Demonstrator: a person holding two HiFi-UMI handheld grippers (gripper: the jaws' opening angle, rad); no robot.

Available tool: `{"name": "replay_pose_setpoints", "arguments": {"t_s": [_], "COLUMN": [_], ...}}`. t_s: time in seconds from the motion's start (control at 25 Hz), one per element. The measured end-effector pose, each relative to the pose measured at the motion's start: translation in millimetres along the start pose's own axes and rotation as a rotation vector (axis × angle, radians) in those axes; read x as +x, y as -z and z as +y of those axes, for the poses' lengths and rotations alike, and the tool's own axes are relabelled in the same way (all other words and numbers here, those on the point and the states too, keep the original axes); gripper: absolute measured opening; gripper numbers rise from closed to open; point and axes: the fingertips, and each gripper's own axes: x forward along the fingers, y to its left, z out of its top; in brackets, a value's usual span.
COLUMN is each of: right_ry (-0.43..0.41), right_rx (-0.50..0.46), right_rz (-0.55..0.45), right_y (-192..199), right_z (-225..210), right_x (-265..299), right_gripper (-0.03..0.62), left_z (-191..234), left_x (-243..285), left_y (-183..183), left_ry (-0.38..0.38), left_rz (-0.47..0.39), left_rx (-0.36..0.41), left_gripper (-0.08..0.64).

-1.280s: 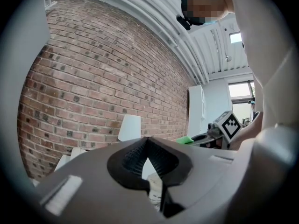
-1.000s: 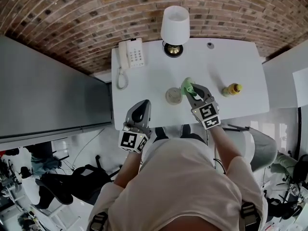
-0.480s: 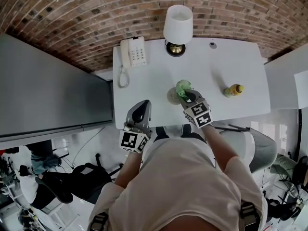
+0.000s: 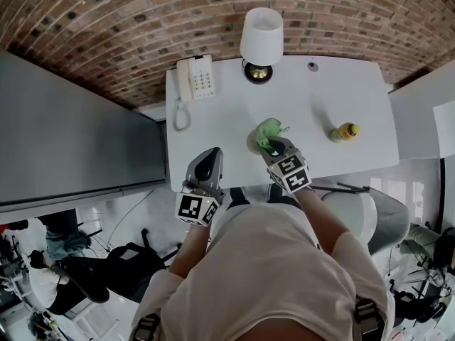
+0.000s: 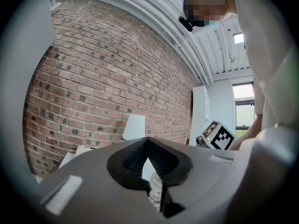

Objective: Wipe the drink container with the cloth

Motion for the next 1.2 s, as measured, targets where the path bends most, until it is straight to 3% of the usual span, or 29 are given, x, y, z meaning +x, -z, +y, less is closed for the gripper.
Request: {"name": "replay_pose_setpoints", "arguments": {"t_s": [0.48,1.08,1.2], "right_ry": [-0.057,-0.270,-0.281], "right_rx": [-0.084,0.066,0.095], "right_rz": [0.064,0.076,0.070], "right_y": [4,12,8], "right_z": [43,108,111], "right_x": [7,16,12], "right_gripper": [0.063,0.063,0.064], "left_z": [7,18,20], "left_x": [-8,-14,-14], "left_y": [-5,-7,-6], "left_ry": [-0.008,-0.017,-0.027], "left_rz": [-0.022,-0.029,-0.025], "left_rx": [-0.024,-0.026,-0.021], "left_gripper": [0.009,0.009,0.009]}}
